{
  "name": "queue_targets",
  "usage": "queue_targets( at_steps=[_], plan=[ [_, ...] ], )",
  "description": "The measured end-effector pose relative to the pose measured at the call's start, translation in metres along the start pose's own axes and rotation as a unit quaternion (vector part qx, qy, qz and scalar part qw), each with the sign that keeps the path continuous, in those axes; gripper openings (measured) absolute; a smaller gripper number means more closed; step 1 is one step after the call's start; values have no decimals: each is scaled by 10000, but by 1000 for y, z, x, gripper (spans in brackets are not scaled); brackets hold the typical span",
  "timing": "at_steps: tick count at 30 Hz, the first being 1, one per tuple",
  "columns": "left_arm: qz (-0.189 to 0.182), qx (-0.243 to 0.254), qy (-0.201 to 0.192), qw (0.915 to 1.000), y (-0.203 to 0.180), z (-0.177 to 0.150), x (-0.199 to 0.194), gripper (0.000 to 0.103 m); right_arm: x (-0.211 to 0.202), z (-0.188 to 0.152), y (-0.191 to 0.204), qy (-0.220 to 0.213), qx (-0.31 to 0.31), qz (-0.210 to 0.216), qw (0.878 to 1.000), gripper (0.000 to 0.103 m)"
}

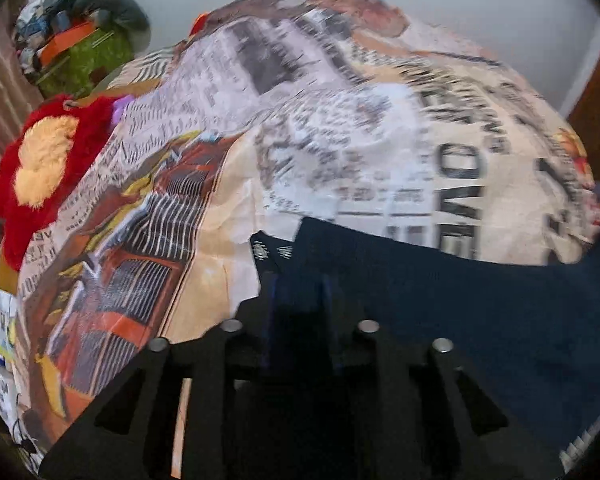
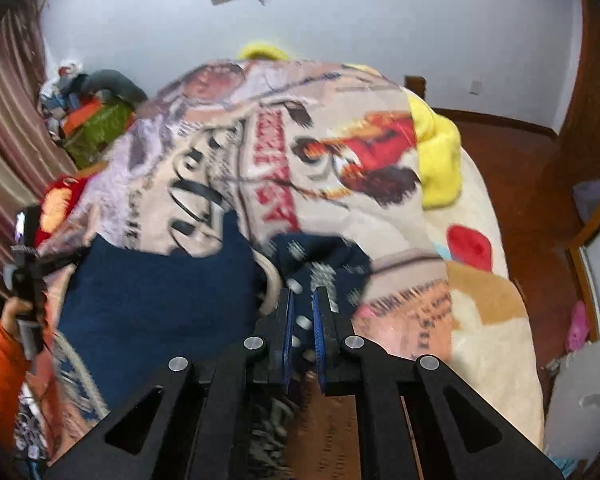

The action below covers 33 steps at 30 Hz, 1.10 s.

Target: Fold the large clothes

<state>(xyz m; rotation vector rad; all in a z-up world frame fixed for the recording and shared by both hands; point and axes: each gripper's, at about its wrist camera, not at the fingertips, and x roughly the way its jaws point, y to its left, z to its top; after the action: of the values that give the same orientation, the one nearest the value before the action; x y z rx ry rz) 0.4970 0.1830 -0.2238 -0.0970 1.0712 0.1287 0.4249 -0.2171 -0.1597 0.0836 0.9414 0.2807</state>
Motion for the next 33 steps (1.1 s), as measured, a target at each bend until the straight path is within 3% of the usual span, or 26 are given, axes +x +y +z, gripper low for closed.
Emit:
queue_targets(
  at_steps=[2, 4, 8, 11, 13, 16, 20, 27, 33],
  plan=[
    [-154, 135, -161, 9997, -5, -3, -23, 52, -1, 10, 8, -36, 113, 255, 9996, 6],
    [-351, 190, -307, 9987, -12, -9, -42, 62, -2, 17, 20, -17, 188, 614, 9979, 6],
    [-1094, 331, -123, 9934, -35, -29, -61, 63, 10, 17, 72, 253, -243, 1053, 9938, 6],
    [-1692, 562, 249, 9837, -63, -55, -61, 65, 25, 1, 116, 673, -895, 1148, 9871, 6],
    [-1597, 862, 437, 9824, -79, -71, -52, 67, 41, -20, 147, 1116, -1591, 885, 9769, 6],
    [-1143, 1177, 501, 9852, -94, -91, -37, 75, 59, -49, 165, 1342, -2403, 222, 9611, 6],
    [-1341, 608, 614, 9872, -78, -98, -34, 79, 54, -56, 142, 1429, -2178, 441, 9645, 6],
    [-1172, 376, 506, 9911, -57, -111, -50, 78, 42, -68, 103, 1281, -2381, -605, 9609, 6],
    [-952, -185, 403, 9945, -12, -131, -75, 78, 37, -75, 90, 1223, -2350, -601, 9624, 6]
  ],
)
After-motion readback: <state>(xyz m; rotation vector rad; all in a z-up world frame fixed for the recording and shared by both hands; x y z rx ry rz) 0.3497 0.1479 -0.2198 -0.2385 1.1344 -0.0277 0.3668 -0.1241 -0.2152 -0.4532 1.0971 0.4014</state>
